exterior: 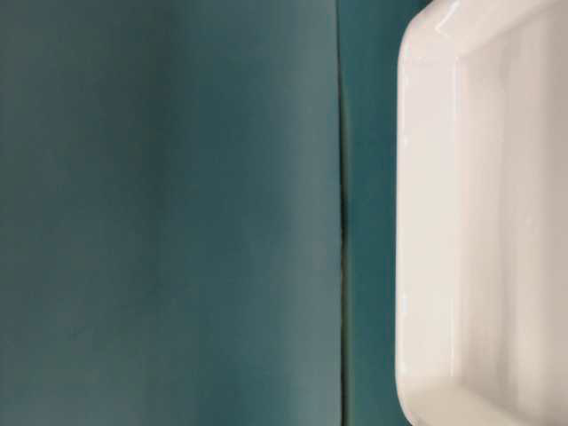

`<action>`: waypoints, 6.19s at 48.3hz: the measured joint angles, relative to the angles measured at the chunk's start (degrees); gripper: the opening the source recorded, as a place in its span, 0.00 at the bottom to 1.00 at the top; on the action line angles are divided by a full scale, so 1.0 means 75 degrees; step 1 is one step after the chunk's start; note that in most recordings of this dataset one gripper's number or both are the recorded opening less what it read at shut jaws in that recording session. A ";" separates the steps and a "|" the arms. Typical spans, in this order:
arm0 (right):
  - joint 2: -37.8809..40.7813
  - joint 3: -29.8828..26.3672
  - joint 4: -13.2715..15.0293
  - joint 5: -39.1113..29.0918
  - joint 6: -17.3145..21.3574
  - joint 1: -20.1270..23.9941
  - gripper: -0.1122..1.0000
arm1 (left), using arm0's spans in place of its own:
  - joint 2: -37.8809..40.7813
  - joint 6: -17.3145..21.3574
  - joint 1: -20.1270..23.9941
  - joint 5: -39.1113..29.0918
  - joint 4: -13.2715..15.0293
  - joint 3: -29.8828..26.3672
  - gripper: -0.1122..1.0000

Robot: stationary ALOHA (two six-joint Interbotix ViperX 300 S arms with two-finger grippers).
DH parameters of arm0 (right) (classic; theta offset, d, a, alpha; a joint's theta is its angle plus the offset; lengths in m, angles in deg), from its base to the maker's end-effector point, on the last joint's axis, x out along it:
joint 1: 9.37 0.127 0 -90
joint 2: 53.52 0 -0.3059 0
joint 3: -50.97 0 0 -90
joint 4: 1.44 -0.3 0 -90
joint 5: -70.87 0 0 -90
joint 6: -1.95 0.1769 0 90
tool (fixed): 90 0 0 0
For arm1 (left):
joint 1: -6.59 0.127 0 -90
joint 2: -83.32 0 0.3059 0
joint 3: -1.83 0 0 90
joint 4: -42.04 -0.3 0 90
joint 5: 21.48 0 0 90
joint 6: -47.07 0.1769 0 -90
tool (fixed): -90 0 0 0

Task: Lift the white case with both hands.
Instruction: 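Close both grippers on the tray's left and right side walls, then lift the tray upward with both grippers holding its side walls, then lower the held tray back onto the table with both grippers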

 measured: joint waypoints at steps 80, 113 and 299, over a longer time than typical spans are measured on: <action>0.1324 -0.0914 -0.0012 -0.0516 0.1102 -0.0047 0.19 | 0.1980 0.0187 0.0023 0.1195 0.0000 -0.0773 0.20; 0.0070 -0.1277 -0.0023 -0.2180 0.1078 -0.0281 0.19 | 0.1266 -0.0059 0.0012 0.0176 0.0012 -0.1102 0.20; -0.3984 -0.2859 0.0445 -0.7277 0.0633 -0.0949 0.19 | -0.1957 -0.0996 0.0117 -0.4500 -0.0023 -0.2953 0.15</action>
